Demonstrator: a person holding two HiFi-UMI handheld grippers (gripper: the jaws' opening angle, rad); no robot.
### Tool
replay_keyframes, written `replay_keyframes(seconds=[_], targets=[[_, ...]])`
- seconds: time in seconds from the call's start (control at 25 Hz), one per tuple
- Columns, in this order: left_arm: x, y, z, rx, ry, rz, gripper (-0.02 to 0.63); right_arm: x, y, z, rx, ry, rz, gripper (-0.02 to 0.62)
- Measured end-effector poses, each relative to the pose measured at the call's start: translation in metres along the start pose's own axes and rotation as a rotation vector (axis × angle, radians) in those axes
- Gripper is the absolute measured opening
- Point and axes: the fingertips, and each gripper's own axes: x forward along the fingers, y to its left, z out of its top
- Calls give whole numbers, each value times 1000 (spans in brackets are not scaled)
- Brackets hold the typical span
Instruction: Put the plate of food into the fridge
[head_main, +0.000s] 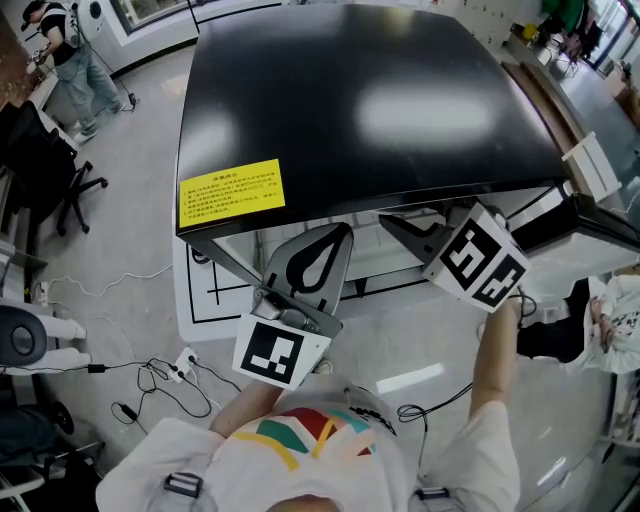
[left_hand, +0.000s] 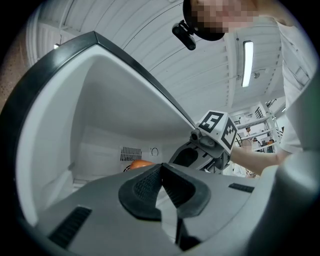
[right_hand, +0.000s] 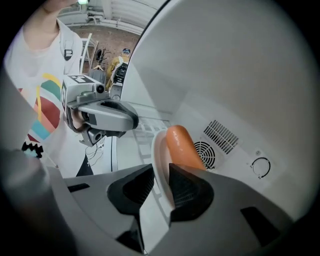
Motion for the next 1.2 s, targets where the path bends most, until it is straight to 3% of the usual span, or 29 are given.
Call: replay_keyframes(seconds=[0.12,0.24,0.32,0.72,0.96,1.2], targets=[[0,-3,0,-7,-2,-4,6,-8,1,4,43,-37,32,80],[0,-11,0,-14,-7,-11,6,-21,4,15,86,-156,84,83],[0,-13,1,-11,-10,-16,6,-30,0,24,111,-232,74,81],[3,-15,7,-3,-24,-33,6,-66,-24,49,163,-436,-128,81],[1,-20,11,6,-35,-42,6,-89,-12,57,218,-581,-214,81],[-2,-24,17,10,-46,-48,6,-116,-6,62,285,-701,-374,80]])
